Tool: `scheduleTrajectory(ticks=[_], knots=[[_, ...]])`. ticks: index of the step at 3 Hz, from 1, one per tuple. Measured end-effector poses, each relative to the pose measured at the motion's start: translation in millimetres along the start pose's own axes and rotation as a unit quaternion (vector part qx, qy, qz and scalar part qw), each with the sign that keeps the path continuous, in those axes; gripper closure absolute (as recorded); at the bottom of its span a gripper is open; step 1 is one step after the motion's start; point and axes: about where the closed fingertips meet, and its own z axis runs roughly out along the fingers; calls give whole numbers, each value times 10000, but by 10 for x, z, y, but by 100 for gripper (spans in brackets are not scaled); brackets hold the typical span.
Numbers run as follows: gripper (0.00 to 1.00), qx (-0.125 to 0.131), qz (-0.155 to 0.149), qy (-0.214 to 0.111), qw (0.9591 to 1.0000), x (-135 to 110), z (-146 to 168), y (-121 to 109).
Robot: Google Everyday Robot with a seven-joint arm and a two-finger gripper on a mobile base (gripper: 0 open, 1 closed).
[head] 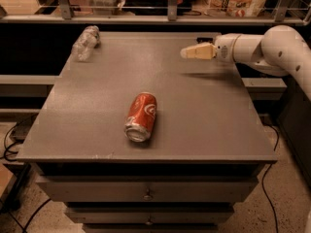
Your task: Move rxbar chocolate near water bottle
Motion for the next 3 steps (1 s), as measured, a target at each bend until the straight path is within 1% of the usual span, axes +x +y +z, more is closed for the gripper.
scheduleTrajectory(ticks=[1, 2, 3], knots=[[0, -475, -416, 459, 9969, 29, -303, 370], [0, -476, -415, 459, 9969, 29, -302, 370], [0, -338, -308, 366, 9983, 43, -254, 332]])
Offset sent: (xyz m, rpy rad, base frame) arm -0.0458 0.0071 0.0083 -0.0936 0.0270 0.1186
